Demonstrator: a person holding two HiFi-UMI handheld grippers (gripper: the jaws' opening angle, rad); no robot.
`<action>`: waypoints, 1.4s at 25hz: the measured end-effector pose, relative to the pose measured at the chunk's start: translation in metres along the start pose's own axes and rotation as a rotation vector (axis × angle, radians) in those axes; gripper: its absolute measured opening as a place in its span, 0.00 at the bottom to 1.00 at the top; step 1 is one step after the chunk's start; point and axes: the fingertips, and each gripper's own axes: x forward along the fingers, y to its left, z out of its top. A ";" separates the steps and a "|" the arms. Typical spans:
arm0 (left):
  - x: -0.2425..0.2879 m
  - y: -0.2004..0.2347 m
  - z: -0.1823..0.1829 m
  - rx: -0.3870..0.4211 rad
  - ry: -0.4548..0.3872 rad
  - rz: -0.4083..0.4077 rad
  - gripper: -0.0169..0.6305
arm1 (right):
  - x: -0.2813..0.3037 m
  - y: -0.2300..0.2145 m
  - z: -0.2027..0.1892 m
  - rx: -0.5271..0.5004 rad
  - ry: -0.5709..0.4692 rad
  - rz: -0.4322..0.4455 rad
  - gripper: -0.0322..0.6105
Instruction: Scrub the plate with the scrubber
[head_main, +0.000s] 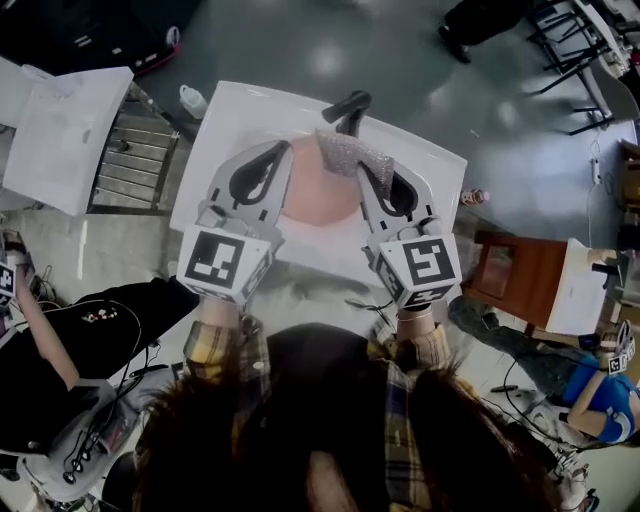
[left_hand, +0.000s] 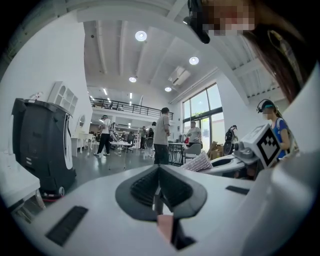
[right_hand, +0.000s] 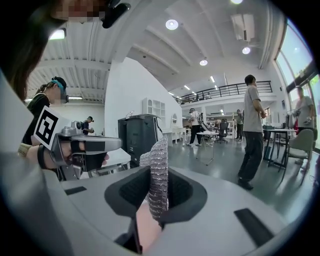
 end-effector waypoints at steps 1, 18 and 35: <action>0.006 0.002 -0.001 -0.002 0.003 -0.001 0.05 | 0.004 -0.003 0.000 0.000 0.003 0.002 0.18; 0.058 0.006 -0.002 0.025 0.034 -0.146 0.05 | 0.019 -0.027 0.000 0.027 0.027 -0.083 0.18; 0.091 0.011 -0.033 0.018 0.111 -0.212 0.05 | 0.025 -0.046 -0.021 0.098 0.081 -0.150 0.18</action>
